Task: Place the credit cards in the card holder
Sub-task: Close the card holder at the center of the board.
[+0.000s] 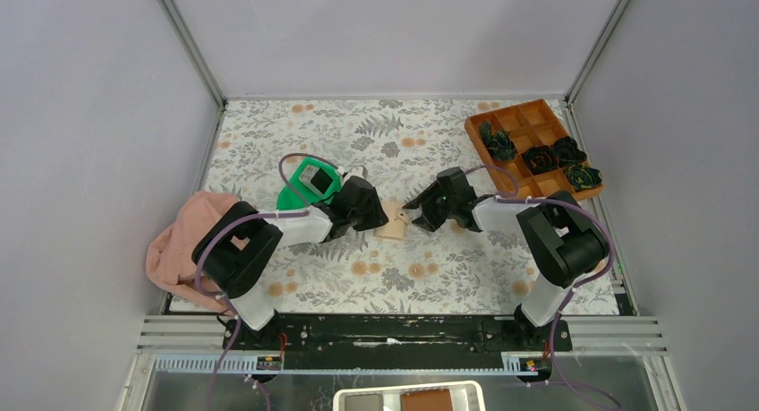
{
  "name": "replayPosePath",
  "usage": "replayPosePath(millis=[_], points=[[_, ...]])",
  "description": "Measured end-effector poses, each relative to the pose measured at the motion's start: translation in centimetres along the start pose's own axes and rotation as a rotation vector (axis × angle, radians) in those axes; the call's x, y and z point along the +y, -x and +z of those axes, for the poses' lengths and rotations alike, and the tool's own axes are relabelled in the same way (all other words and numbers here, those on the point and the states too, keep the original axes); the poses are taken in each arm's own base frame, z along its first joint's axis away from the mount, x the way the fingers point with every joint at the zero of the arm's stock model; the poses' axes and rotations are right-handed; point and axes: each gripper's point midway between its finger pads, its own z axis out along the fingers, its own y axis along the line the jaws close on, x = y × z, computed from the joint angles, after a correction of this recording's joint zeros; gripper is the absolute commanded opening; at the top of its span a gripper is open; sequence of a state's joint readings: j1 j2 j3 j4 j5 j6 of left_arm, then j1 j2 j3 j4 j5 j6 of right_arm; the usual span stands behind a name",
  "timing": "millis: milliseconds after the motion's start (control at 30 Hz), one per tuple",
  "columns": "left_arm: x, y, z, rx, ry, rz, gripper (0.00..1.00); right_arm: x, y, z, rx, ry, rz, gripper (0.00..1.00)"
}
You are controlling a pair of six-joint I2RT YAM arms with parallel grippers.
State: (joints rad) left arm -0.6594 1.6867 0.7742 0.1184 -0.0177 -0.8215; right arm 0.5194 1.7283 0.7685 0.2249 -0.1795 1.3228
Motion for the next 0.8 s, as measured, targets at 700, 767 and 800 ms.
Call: replayPosePath(millis=[700, 767, 800], points=[[-0.4, 0.2, 0.4, 0.015, -0.010, 0.022, 0.46, 0.1, -1.2, 0.5, -0.026, -0.032, -0.033, 0.54], [-0.3, 0.2, 0.4, 0.016, -0.010, 0.021, 0.46, 0.1, -1.2, 0.5, -0.025, -0.030, -0.052, 0.54], [-0.3, 0.2, 0.4, 0.016, -0.010, 0.021, 0.46, 0.1, -1.2, 0.4, -0.024, -0.030, -0.063, 0.54]])
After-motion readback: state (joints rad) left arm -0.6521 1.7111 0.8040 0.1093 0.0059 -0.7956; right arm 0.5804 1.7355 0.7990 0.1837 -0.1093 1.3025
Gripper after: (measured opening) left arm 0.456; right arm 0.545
